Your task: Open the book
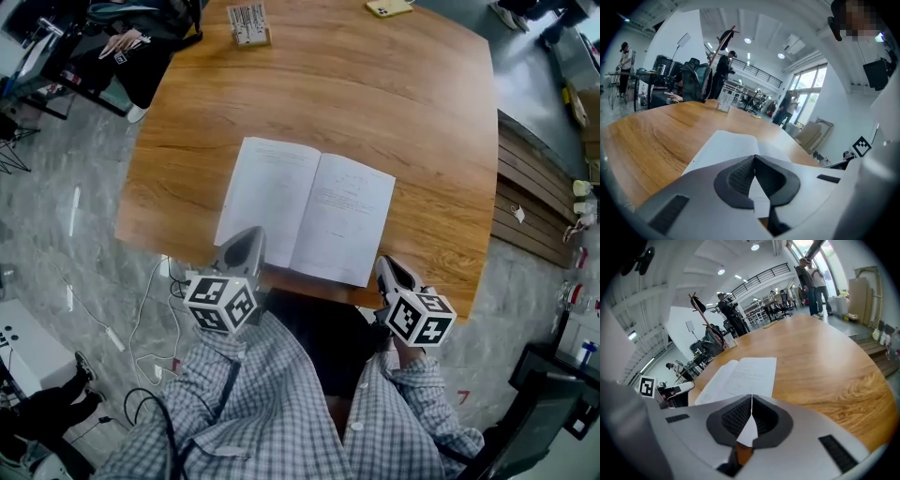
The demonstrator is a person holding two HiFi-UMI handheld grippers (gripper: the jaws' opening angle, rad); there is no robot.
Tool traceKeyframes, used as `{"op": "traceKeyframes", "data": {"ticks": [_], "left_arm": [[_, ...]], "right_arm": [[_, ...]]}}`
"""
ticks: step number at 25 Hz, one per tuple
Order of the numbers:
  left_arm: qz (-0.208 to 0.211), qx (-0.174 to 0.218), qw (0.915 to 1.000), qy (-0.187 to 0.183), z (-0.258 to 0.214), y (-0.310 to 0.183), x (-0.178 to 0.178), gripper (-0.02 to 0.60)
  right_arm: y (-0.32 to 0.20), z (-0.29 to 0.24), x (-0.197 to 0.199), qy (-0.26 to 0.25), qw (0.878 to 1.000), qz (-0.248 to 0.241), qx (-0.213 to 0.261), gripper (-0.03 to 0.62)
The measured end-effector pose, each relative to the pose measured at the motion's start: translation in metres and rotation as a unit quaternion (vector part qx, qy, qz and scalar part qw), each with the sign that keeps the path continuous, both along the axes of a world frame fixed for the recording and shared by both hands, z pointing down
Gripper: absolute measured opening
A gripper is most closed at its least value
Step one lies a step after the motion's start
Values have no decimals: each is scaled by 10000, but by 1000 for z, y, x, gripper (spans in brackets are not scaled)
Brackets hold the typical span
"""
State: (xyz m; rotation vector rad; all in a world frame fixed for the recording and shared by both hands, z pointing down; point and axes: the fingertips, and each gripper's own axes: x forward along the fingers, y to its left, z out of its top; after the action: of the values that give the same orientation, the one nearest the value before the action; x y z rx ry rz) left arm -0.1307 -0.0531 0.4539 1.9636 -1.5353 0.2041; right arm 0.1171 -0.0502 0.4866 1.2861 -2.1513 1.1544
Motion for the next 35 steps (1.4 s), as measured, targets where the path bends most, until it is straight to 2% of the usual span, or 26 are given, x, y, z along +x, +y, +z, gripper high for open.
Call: {"op": "traceKeyframes", "data": {"ticks": [5,12,20,24,30,35], "left_arm": [[377,444,9983,4,-36,-27,26,9],[586,961,9936,-52,-76,-54,47,9],[893,1427,9857,-55,-121,-67,73,9],[949,1679,9812,-85,-138,-72,82,9],[863,1789,9800,-95,-149,-72,80,9],[887,2010,9755,-93,-169,-78,85,9]], "right_arm": [[-16,-26,-5,61,9987,-81,507,21],[-40,-71,-7,-204,9934,20,1128,21],[-67,-133,-2,-306,9748,134,2206,21],[-75,-148,-1,-349,9687,142,2454,21],[-81,-163,5,-315,9621,112,2707,21],[-85,-191,4,-264,9509,-4,3084,21]]}}
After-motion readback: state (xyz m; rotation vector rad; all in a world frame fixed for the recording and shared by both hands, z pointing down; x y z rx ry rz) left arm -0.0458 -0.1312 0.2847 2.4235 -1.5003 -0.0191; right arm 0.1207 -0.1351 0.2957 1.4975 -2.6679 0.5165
